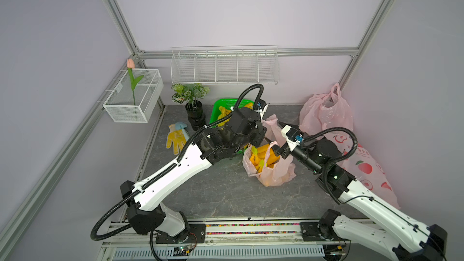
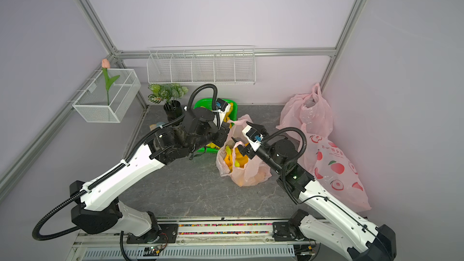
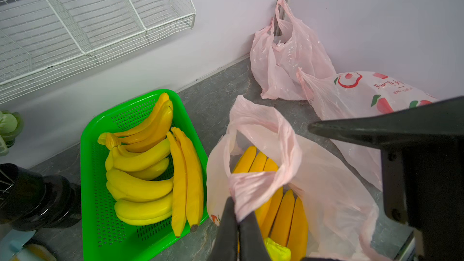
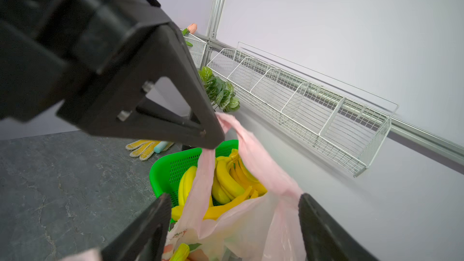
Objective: Place the banana into a plastic bag & tie a knot
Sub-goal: Cross the plastic bag at the center of the board.
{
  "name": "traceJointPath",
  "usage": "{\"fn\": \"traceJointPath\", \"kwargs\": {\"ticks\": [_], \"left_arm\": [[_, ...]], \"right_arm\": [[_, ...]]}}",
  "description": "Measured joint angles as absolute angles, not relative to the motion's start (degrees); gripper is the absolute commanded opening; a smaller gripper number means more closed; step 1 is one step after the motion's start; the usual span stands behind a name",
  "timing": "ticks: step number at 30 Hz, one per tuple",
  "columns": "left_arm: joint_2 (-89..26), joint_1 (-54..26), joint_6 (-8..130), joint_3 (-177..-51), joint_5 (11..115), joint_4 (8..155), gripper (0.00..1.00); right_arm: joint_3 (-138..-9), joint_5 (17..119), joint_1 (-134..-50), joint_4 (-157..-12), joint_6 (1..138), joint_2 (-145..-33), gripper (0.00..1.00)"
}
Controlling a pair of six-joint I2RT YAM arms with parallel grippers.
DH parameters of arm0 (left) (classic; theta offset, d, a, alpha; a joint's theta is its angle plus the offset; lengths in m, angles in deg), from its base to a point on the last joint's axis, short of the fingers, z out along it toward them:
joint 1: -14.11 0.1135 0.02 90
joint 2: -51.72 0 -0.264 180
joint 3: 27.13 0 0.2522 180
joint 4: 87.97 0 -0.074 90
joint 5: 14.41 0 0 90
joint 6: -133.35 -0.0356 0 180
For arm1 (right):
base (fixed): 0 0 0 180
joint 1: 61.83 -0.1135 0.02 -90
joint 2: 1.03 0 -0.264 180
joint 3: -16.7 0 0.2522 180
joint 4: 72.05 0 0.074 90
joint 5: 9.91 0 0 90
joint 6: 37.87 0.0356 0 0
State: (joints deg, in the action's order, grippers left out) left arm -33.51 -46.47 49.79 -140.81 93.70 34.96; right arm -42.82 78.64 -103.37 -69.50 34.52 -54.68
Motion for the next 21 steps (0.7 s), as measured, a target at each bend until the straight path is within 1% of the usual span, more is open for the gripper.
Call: {"fn": "traceJointPath", "kwargs": {"ticks": [7, 9, 10, 12, 14, 17, 19, 21], "left_arm": [[-33.27, -49.40, 48.76, -142.36, 93.76, 35.13, 0.00], [-33.23, -49.73, 48.79, -142.36, 93.57, 35.40, 0.00], [-33.21, -49.77, 48.90, -142.36, 93.28, 35.72, 0.00], [-33.10, -49.84, 49.18, -142.23, 92.28, 36.53, 0.00], [-32.62, -49.95, 49.83, -141.56, 91.18, 37.82, 0.00], [-31.55, -50.06, 50.56, -140.13, 90.16, 39.24, 0.00], [-30.63, -50.03, 50.84, -138.87, 89.83, 40.23, 0.00], [-29.29, -50.01, 50.93, -137.01, 89.65, 41.71, 0.15]], "right_arm": [[-44.28, 78.58, -105.30, -69.32, 34.11, -58.90, 0.83], [-44.30, 78.60, -105.89, -69.32, 34.13, -59.73, 0.80], [-44.33, 78.60, -106.17, -69.28, 34.30, -60.01, 0.76], [-44.39, 78.66, -106.46, -69.25, 35.09, -60.36, 0.66], [-44.92, 79.08, -106.56, -69.25, 36.05, -60.65, 0.44], [-45.86, 79.47, -106.56, -69.54, 37.43, -60.73, 0.19], [-46.93, 79.43, -106.50, -70.48, 38.54, -60.73, 0.07], [-47.87, 79.06, -106.17, -71.44, 39.66, -60.65, 0.07]]}}
